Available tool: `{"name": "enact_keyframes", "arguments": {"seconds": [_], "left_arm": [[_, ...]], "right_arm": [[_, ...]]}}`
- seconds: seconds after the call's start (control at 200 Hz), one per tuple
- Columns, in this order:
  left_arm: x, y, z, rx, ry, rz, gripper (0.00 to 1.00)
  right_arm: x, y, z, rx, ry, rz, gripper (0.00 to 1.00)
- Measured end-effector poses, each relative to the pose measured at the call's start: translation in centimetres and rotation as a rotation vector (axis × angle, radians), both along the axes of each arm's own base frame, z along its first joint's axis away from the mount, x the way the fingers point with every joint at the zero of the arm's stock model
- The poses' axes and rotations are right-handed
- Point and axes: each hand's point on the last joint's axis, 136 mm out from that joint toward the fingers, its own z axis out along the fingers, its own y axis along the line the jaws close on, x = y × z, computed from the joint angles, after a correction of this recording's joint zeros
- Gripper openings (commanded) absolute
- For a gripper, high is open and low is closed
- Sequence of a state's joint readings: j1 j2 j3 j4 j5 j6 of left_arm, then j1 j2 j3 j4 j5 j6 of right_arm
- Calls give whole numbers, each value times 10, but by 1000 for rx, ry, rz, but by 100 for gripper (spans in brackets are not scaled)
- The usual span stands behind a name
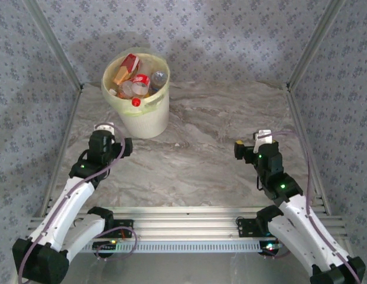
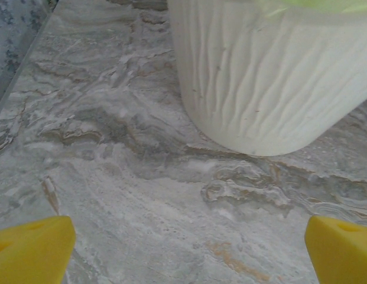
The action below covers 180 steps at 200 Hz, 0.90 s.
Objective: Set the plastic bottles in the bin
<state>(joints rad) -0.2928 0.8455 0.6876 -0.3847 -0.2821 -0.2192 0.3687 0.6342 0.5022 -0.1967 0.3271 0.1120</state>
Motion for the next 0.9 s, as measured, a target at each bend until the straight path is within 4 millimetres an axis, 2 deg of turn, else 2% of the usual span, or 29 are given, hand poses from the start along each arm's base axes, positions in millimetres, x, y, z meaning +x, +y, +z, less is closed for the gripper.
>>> {"name": "enact_keyframes", "arguments": {"seconds": [0.19,0.5,0.68,0.899], "left_arm": [[0,4,-17,6,2,24,100],[6,2,-27,-3,-41,16,99],[10,2,-22,-12,-81,19,100],[8,3,-21,-16,-106,18,100]], "right_arm": [[15,-33,-59,-41,54,-118,100],[47,-75,-87,-30,24,-219,100],[64,-75,-98,-26,9,-185,100],[82,-64,-116,-22,2,-106,100]]}}
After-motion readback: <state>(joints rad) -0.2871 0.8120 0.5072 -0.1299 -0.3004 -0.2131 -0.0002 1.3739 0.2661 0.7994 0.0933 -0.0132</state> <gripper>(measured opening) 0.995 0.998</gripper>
